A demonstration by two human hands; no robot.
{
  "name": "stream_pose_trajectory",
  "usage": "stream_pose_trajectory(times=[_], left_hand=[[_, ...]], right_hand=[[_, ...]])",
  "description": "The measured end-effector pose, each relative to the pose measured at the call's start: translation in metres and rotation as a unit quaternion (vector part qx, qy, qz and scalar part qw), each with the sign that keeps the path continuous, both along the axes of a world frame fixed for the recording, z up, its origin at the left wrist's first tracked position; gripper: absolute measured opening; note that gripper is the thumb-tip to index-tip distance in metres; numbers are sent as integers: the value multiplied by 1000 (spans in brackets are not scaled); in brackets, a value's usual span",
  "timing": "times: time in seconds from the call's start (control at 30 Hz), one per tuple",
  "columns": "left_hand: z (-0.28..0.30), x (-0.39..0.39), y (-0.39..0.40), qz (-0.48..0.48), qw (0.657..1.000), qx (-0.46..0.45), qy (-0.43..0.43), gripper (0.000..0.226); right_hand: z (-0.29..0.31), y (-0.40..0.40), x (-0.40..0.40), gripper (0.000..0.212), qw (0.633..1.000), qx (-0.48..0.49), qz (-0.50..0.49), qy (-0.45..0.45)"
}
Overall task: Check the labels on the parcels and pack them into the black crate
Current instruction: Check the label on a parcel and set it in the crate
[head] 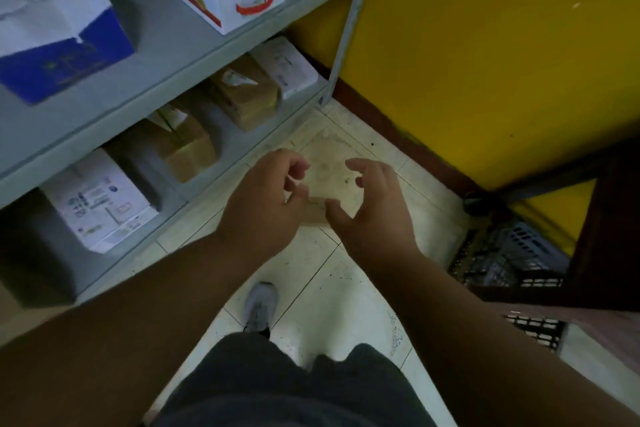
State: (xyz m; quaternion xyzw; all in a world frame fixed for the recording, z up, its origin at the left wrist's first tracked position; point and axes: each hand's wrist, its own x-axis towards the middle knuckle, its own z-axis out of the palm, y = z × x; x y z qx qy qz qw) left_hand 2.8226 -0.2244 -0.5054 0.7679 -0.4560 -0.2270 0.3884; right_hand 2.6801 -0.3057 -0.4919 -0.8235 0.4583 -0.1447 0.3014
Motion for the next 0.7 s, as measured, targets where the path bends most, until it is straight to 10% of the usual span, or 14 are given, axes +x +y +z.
stream_pose_trajectory(times=[0.47, 0.7], left_hand=[[-393, 22, -178, 41, 972, 220, 76, 21], [-617, 9, -215, 160, 898, 354, 208, 48]], right_hand=[[-424, -166, 39, 58, 950, 257, -173, 29], [-629, -219, 21, 72, 963, 211, -101, 135]])
